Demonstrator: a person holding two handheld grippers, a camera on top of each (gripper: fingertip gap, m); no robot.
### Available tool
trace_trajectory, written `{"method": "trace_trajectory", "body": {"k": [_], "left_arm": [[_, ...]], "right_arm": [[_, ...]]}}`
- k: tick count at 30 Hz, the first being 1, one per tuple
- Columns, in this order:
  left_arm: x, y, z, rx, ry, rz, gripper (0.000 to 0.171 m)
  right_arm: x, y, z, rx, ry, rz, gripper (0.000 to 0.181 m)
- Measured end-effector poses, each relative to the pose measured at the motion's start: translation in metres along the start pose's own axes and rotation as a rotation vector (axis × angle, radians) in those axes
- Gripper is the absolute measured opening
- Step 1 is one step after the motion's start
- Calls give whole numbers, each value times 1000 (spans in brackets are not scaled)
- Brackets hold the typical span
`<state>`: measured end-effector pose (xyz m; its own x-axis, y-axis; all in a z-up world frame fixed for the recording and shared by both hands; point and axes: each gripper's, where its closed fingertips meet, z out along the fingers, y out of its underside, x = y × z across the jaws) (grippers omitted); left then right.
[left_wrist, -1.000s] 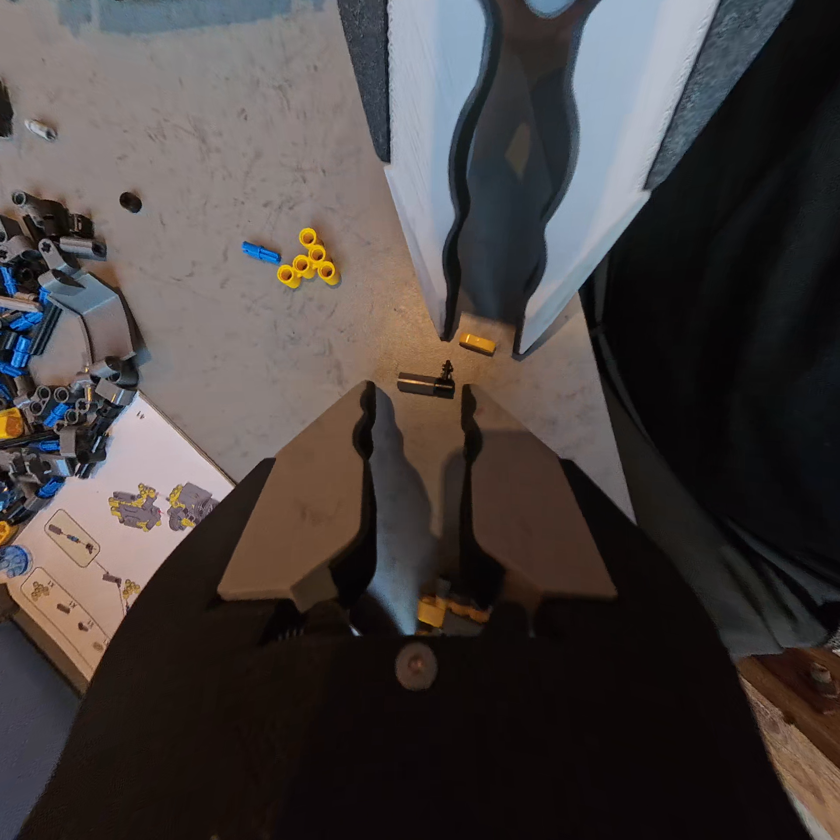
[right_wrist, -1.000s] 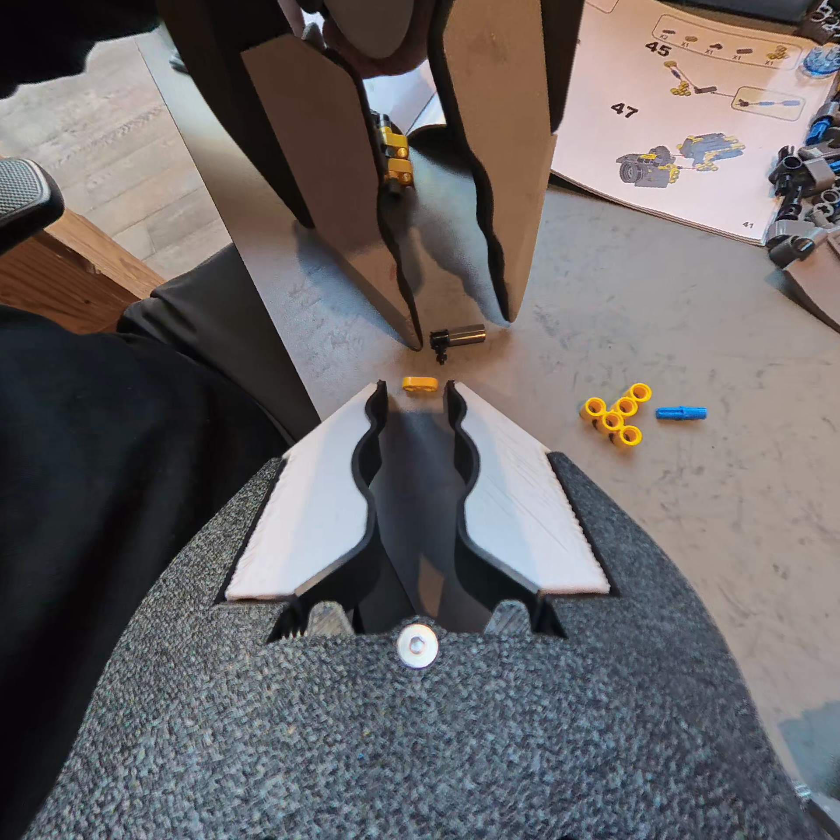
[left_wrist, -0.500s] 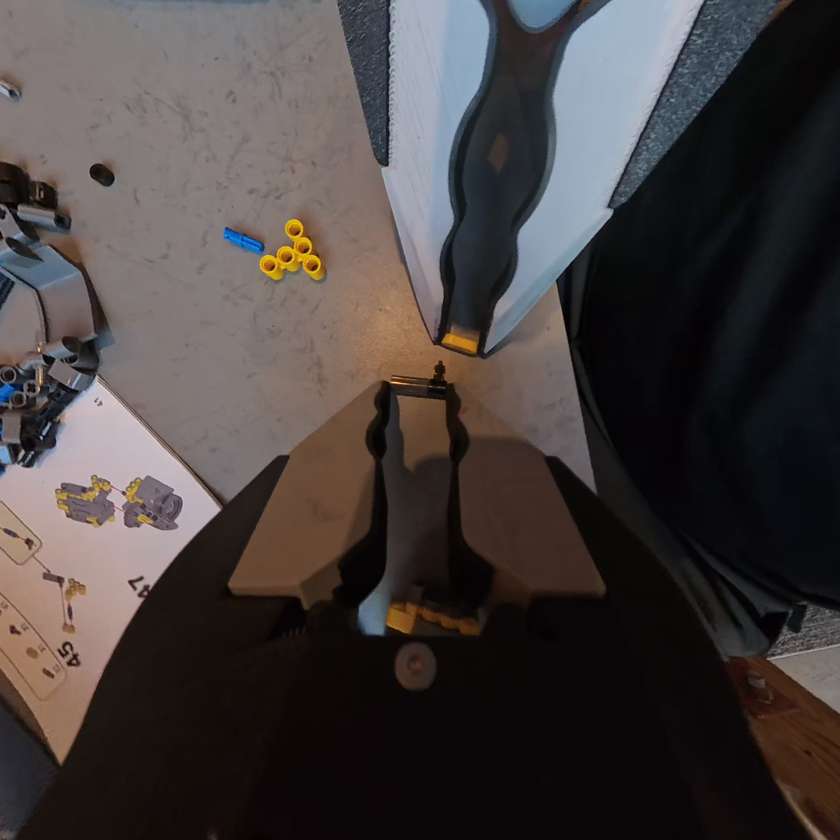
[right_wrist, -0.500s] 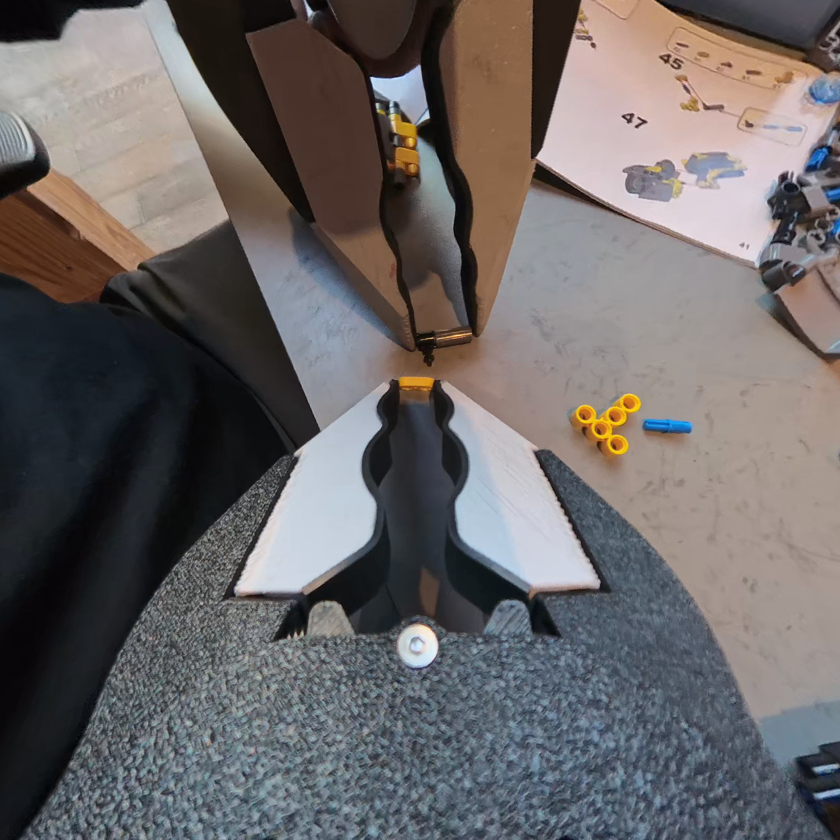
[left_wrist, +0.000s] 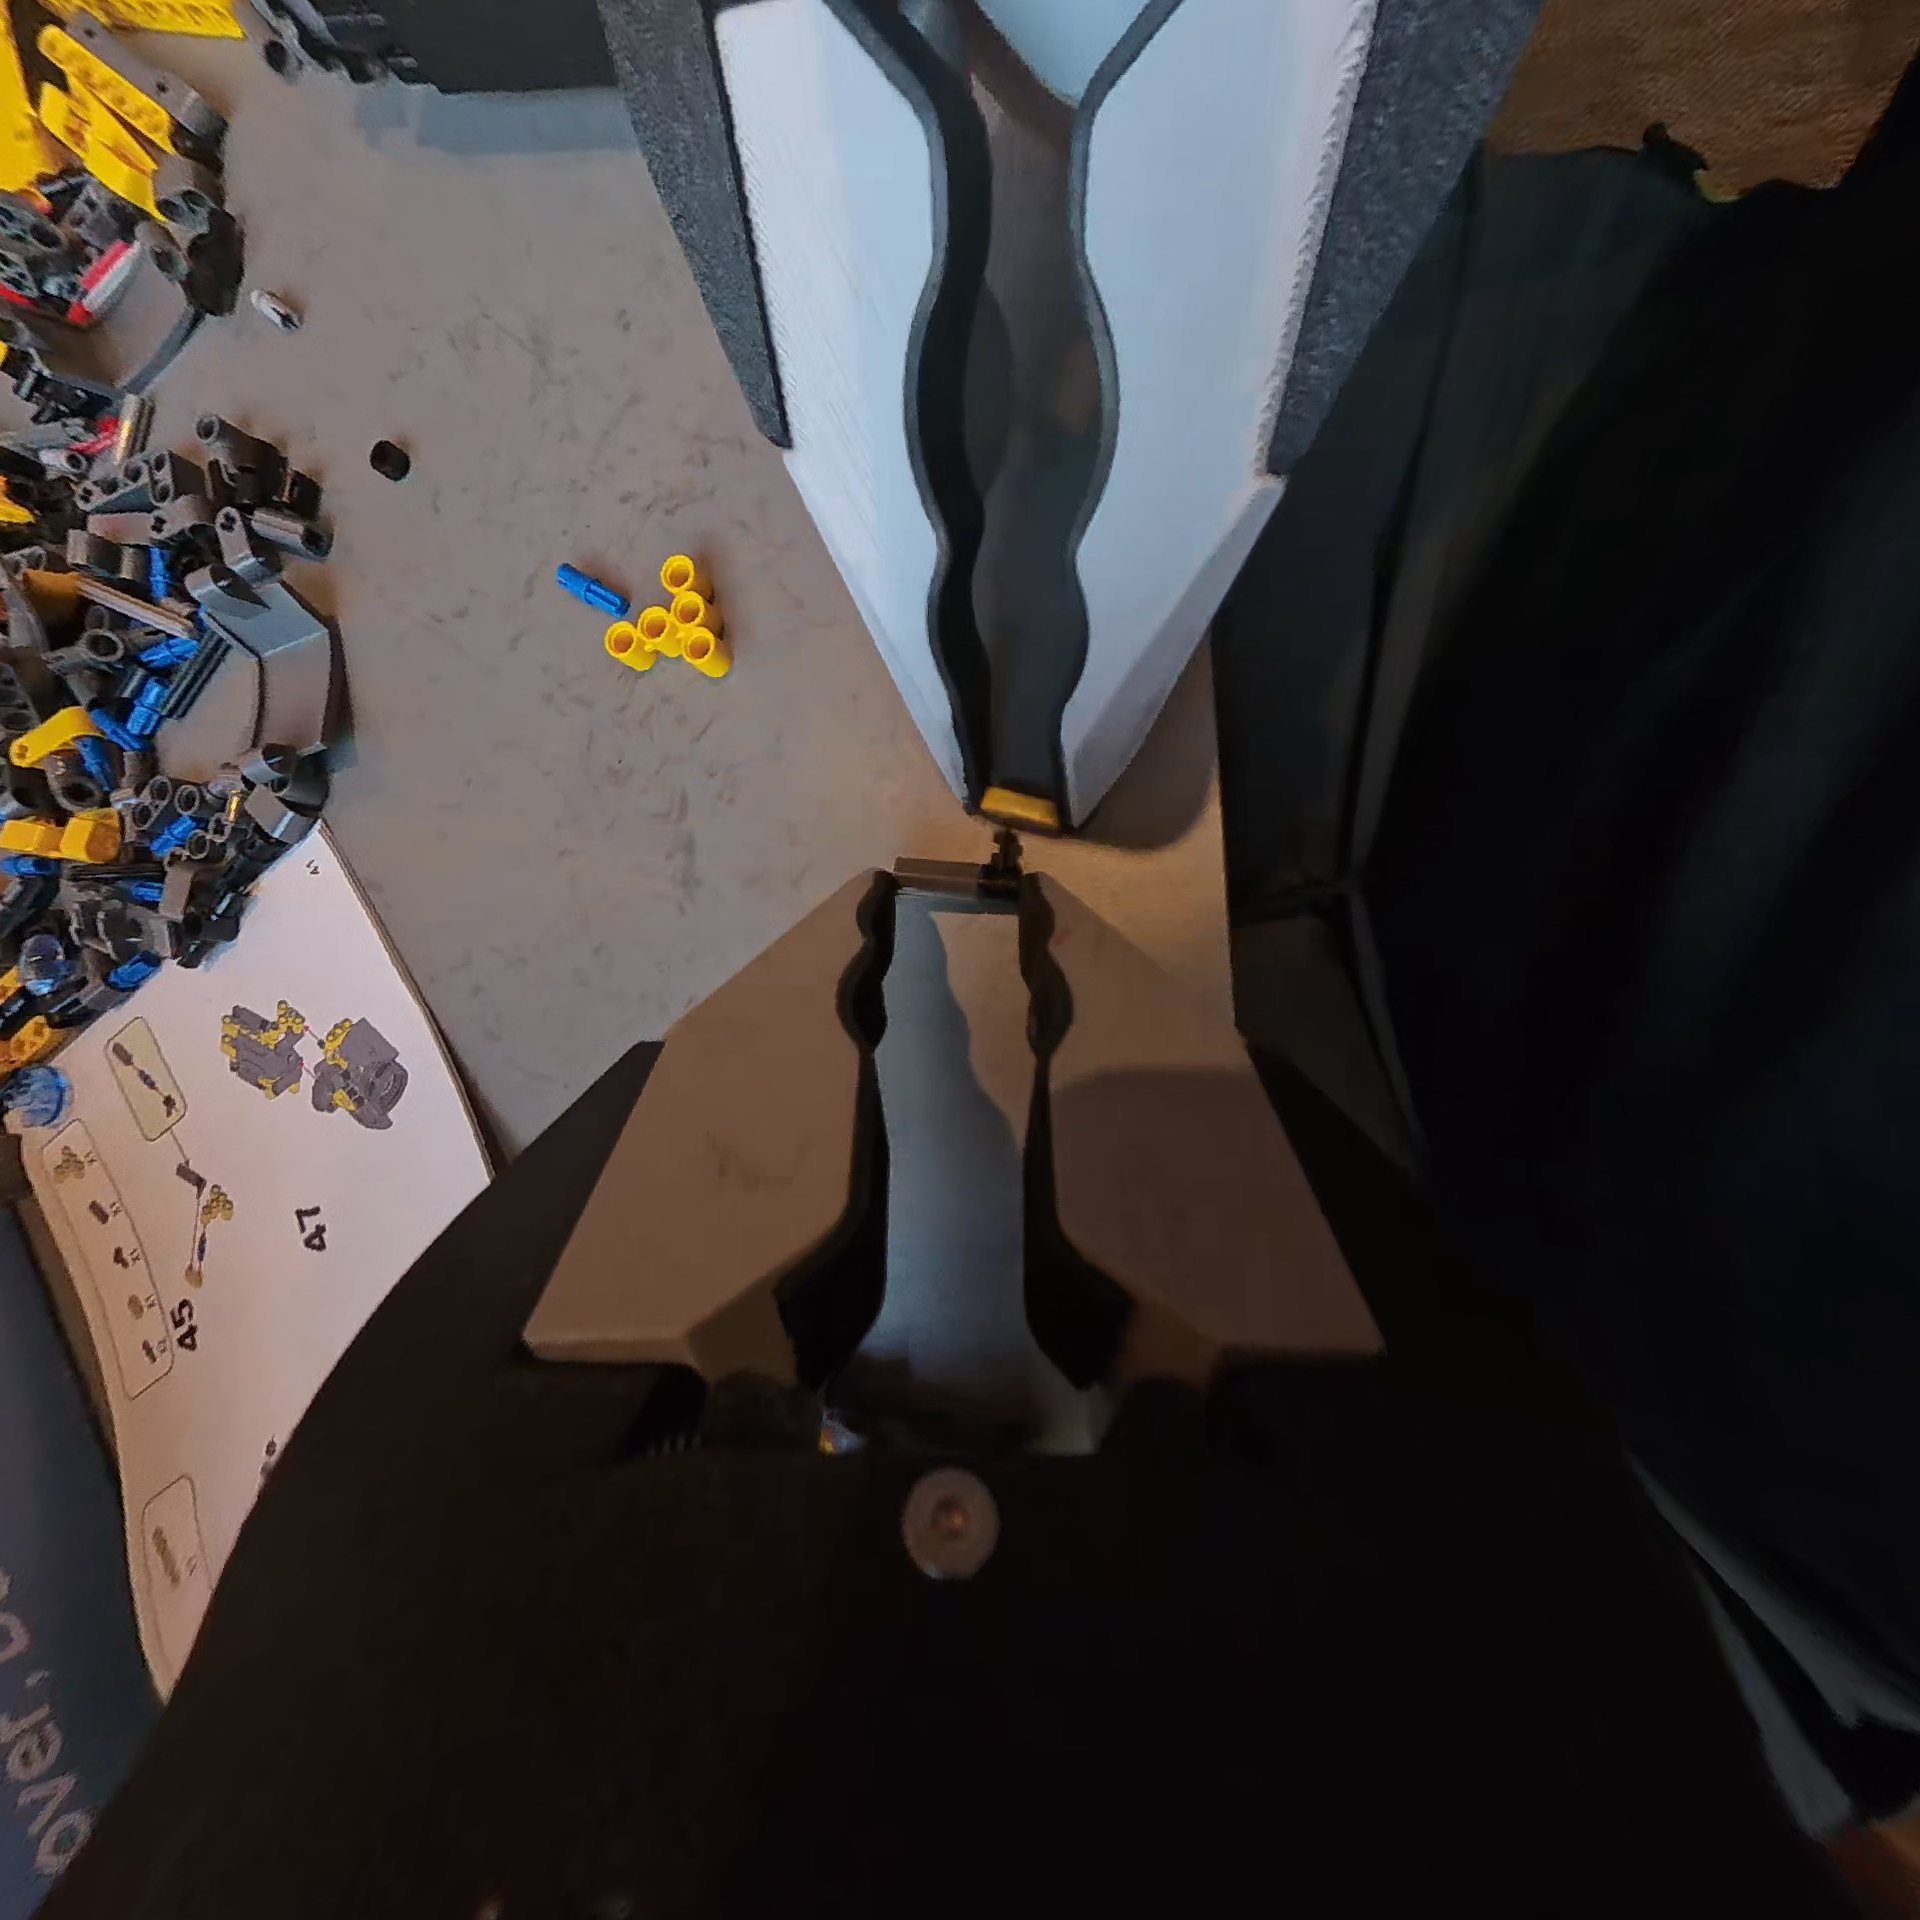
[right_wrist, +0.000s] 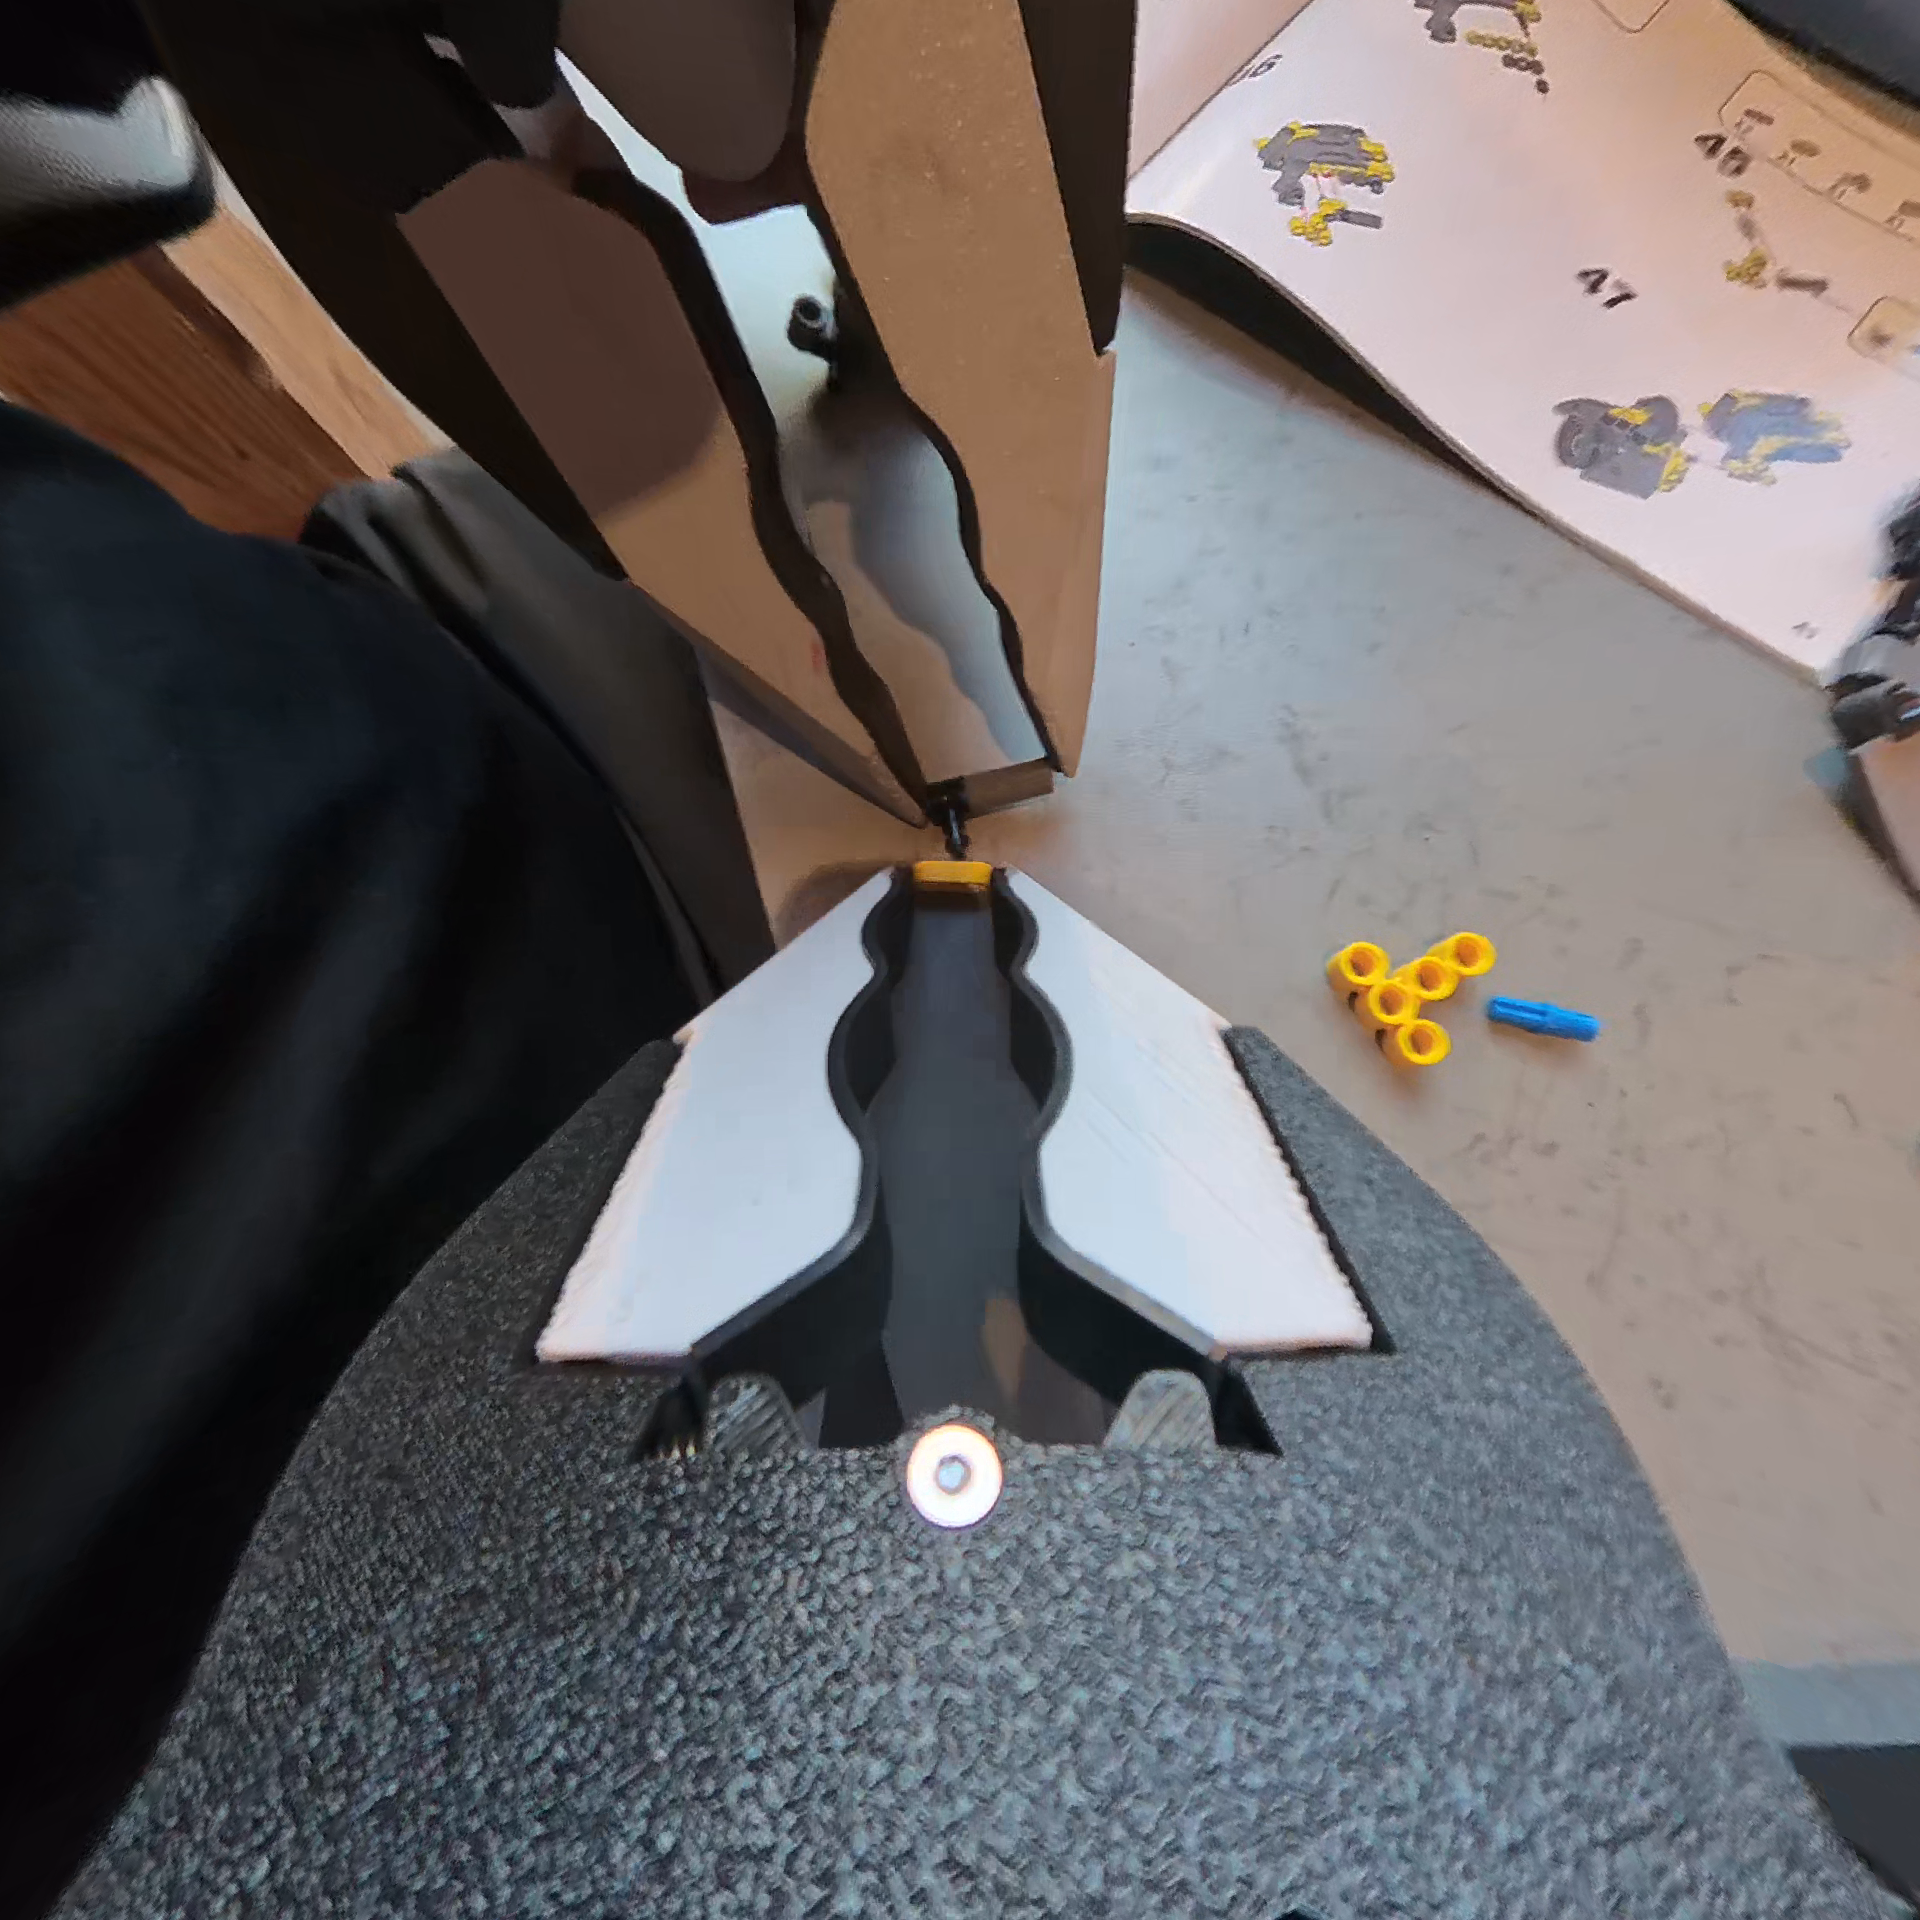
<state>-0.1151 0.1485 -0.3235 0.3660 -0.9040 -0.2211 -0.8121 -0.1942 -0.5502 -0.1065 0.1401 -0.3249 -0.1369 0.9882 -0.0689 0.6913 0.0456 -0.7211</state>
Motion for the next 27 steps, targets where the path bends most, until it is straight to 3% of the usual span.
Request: {"method": "trace_trajectory", "body": {"k": [20, 27], "left_arm": [[1, 2, -3, 28, -51, -32, 22], [-1, 8, -7, 20, -73, -44, 21]], "right_arm": [[4, -1, 1, -32, -58, -104, 20], [3, -14, -4, 9, -12, -169, 32]]}}
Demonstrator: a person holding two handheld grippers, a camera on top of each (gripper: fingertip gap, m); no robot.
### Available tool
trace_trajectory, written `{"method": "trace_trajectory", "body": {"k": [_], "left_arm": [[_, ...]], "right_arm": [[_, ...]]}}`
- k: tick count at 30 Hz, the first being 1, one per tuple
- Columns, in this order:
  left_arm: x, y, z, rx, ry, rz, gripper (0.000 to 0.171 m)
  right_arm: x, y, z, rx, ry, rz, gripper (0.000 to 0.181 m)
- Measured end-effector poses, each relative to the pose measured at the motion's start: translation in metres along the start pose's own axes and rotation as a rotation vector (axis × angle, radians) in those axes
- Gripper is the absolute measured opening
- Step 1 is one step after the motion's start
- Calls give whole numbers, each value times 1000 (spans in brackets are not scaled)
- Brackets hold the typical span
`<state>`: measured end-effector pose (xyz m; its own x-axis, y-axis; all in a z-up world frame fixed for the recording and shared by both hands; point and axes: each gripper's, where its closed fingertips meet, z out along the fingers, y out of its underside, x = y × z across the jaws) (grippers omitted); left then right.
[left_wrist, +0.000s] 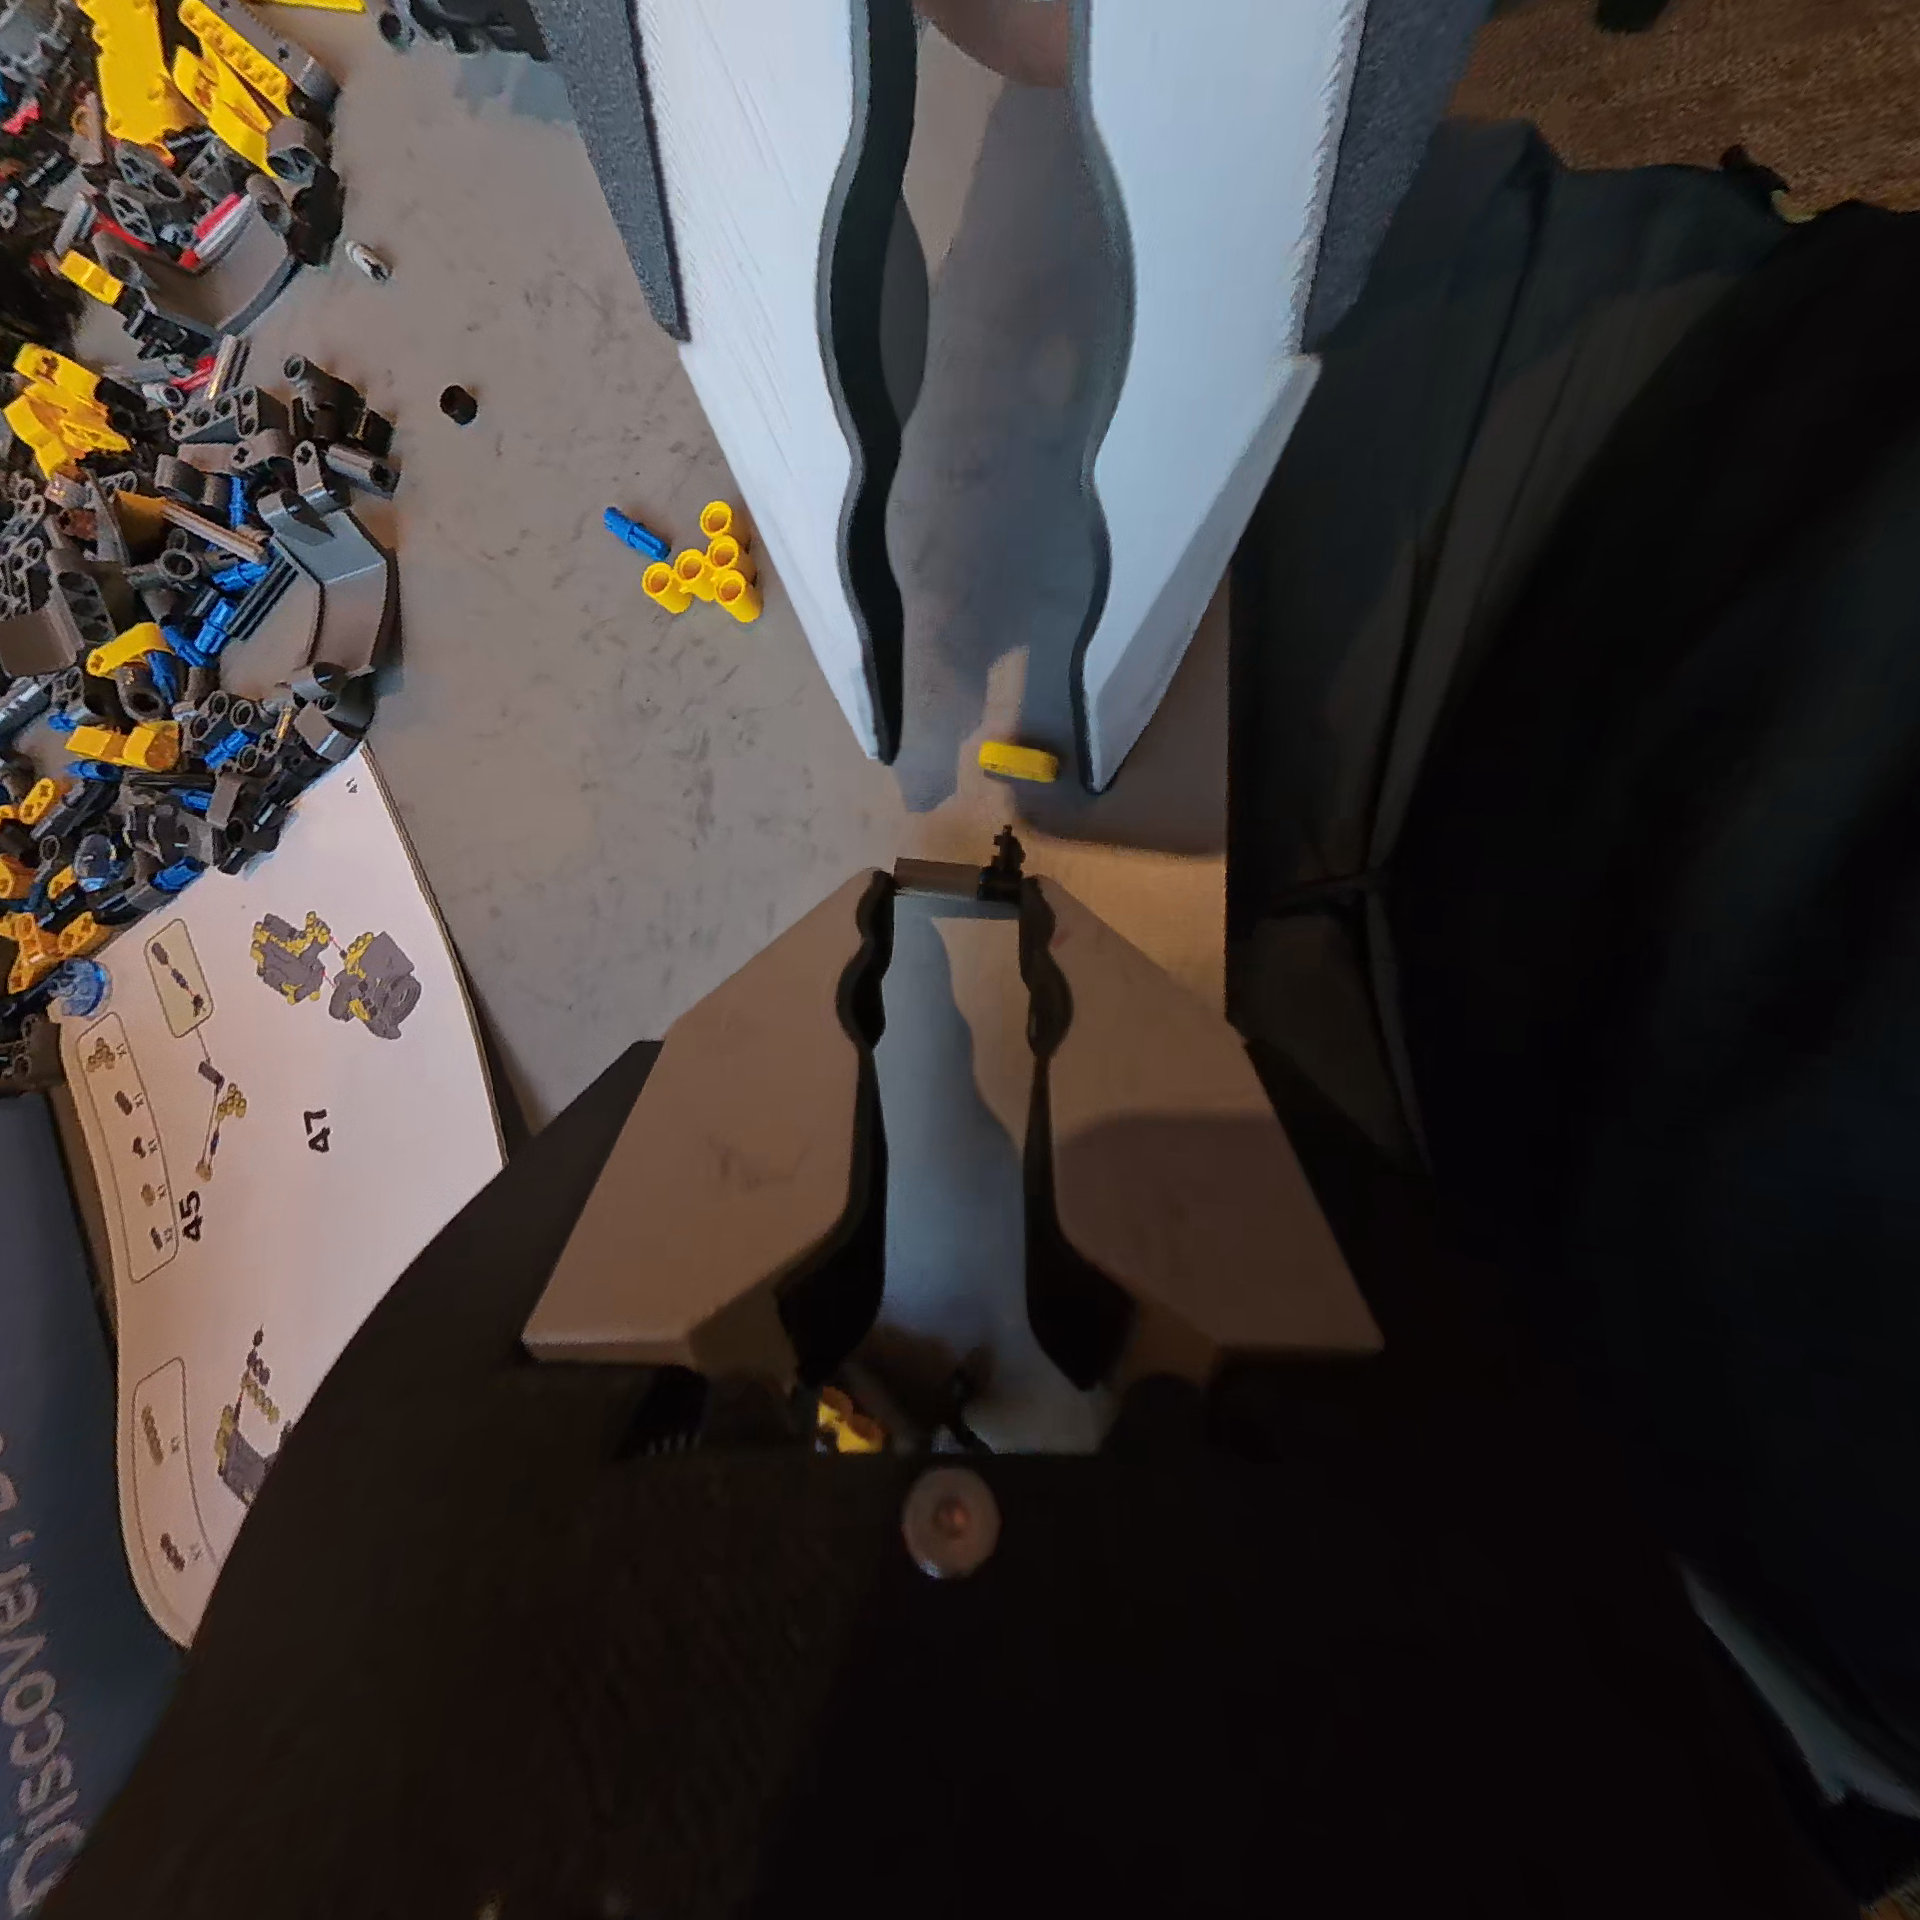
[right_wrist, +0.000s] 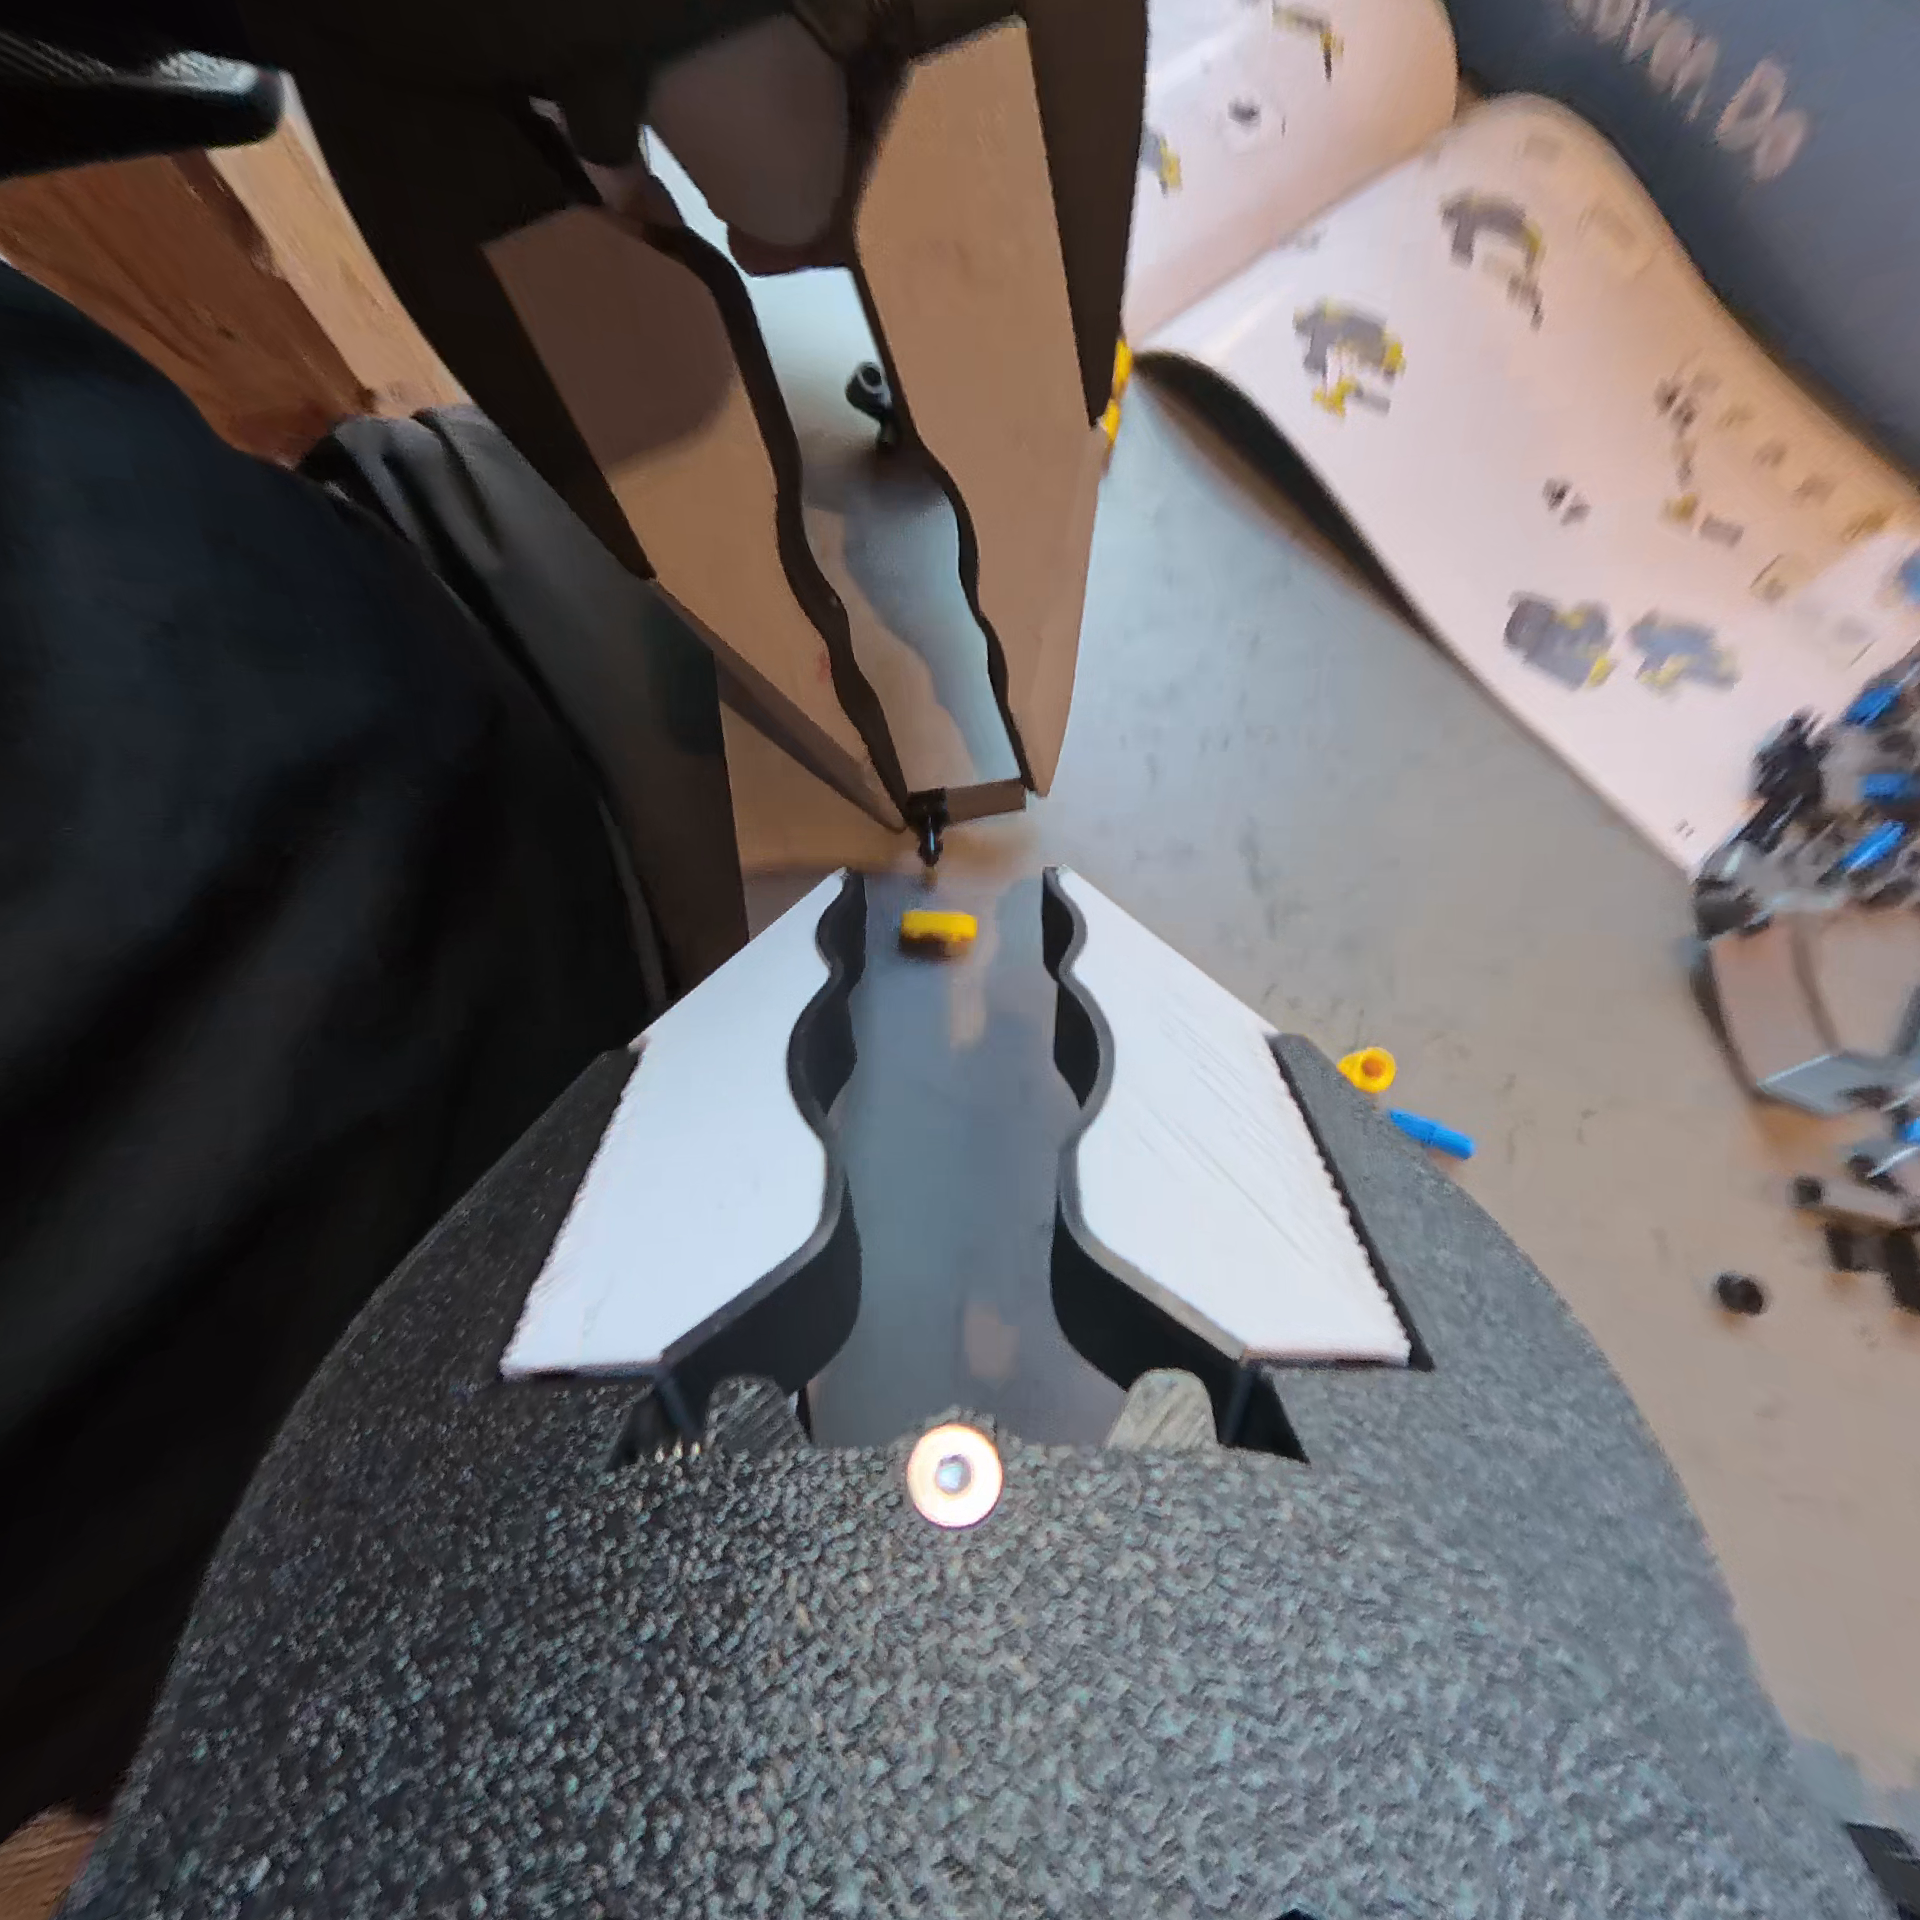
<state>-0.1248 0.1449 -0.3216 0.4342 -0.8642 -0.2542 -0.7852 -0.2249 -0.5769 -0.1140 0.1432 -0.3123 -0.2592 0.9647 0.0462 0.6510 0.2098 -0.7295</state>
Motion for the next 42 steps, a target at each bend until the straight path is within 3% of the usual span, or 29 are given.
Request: {"method": "trace_trajectory", "body": {"k": [7, 16, 26, 42], "left_arm": [[8, -6, -11, 66, 34, -41, 21], [21, -5, -22, 125, 71, 27, 21], [13, 0, -15, 83, -35, 48, 21], [19, 0, -14, 66, -28, 76, 20]], "right_arm": [[0, -11, 12, -17, 70, -152, 35], [-18, -19, 13, 41, 0, -248, 28], [-9, -11, 19, -19, 48, -216, 21], [-16, -11, 19, -67, 127, -419, 18]]}}
